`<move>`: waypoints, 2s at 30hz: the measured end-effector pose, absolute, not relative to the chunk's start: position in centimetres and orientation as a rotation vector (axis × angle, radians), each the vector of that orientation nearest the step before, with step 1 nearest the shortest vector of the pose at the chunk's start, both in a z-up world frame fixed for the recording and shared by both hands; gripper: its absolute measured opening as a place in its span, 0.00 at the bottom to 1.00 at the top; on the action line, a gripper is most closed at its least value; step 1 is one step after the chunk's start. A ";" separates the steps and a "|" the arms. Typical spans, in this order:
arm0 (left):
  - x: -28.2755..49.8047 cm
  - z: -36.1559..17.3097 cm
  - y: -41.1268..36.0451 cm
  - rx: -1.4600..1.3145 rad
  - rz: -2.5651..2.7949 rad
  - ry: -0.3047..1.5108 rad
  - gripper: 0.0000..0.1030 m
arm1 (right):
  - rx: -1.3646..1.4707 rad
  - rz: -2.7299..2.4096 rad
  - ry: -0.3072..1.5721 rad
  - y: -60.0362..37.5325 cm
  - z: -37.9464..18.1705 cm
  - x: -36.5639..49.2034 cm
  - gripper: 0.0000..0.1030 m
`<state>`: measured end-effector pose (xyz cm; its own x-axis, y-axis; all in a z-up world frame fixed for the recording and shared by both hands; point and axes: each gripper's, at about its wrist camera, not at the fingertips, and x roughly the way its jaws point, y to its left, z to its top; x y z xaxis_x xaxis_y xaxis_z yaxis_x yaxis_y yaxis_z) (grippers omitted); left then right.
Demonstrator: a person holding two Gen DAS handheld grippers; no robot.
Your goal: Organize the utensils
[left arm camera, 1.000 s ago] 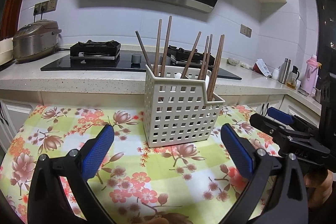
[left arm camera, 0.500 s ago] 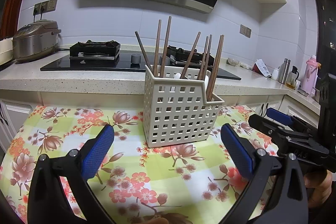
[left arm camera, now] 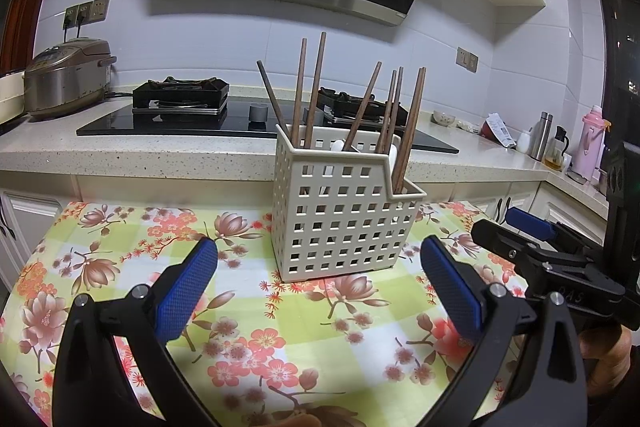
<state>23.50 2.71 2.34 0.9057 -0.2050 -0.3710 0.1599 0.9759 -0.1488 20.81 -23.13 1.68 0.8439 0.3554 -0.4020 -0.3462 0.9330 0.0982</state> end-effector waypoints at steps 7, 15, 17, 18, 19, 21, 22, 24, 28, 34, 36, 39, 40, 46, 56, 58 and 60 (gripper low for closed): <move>23.5 2.4 2.6 -0.116 -0.190 0.396 0.95 | 0.024 0.372 0.432 -23.0 1.5 20.8 0.82; 23.5 2.4 2.6 -0.116 -0.191 0.396 0.95 | 0.023 0.374 0.433 -22.9 1.4 20.7 0.82; 23.5 2.4 2.6 -0.116 -0.191 0.395 0.95 | 0.024 0.375 0.433 -22.9 1.4 20.7 0.82; 23.5 2.4 2.6 -0.117 -0.191 0.396 0.95 | 0.023 0.375 0.433 -22.9 1.4 20.7 0.82; 23.5 2.4 2.6 -0.117 -0.190 0.396 0.95 | 0.023 0.374 0.432 -22.9 1.4 20.7 0.82; 23.5 2.4 2.6 -0.116 -0.191 0.395 0.95 | 0.023 0.375 0.433 -22.9 1.4 20.7 0.82; 23.5 2.4 2.6 -0.117 -0.191 0.395 0.95 | 0.023 0.375 0.432 -22.9 1.4 20.7 0.82; 23.5 2.4 2.6 -0.116 -0.190 0.396 0.95 | 0.022 0.374 0.433 -22.9 1.4 20.7 0.82; 23.5 2.4 2.6 -0.116 -0.191 0.395 0.95 | 0.023 0.374 0.432 -22.9 1.4 20.7 0.82; 23.5 2.4 2.6 -0.117 -0.190 0.396 0.95 | 0.022 0.375 0.436 -22.9 1.3 20.7 0.82; 23.5 2.4 2.6 -0.117 -0.190 0.396 0.95 | 0.022 0.375 0.434 -22.8 1.3 20.6 0.82; 23.5 2.4 2.6 -0.116 -0.190 0.395 0.95 | 0.023 0.374 0.436 -22.9 1.4 20.7 0.82; 23.5 2.4 2.6 -0.117 -0.190 0.395 0.95 | 0.022 0.375 0.436 -22.9 1.4 20.7 0.82; 23.5 2.4 2.5 -0.115 -0.191 0.395 0.95 | 0.022 0.375 0.437 -22.8 1.3 20.6 0.82; 23.5 2.3 2.5 -0.117 -0.187 0.393 0.95 | 0.020 0.377 0.437 -22.7 1.3 20.6 0.82; 23.4 2.4 2.4 -0.120 -0.186 0.392 0.95 | 0.021 0.377 0.438 -22.8 1.3 20.7 0.82; 23.4 2.4 2.4 -0.119 -0.185 0.392 0.95 | 0.021 0.378 0.438 -22.8 1.3 20.7 0.82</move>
<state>23.42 2.37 2.40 0.9078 -0.2017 -0.3678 0.1559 0.9762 -0.1506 20.72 -22.78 1.29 0.8372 0.3617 -0.4102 -0.3530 0.9303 0.1000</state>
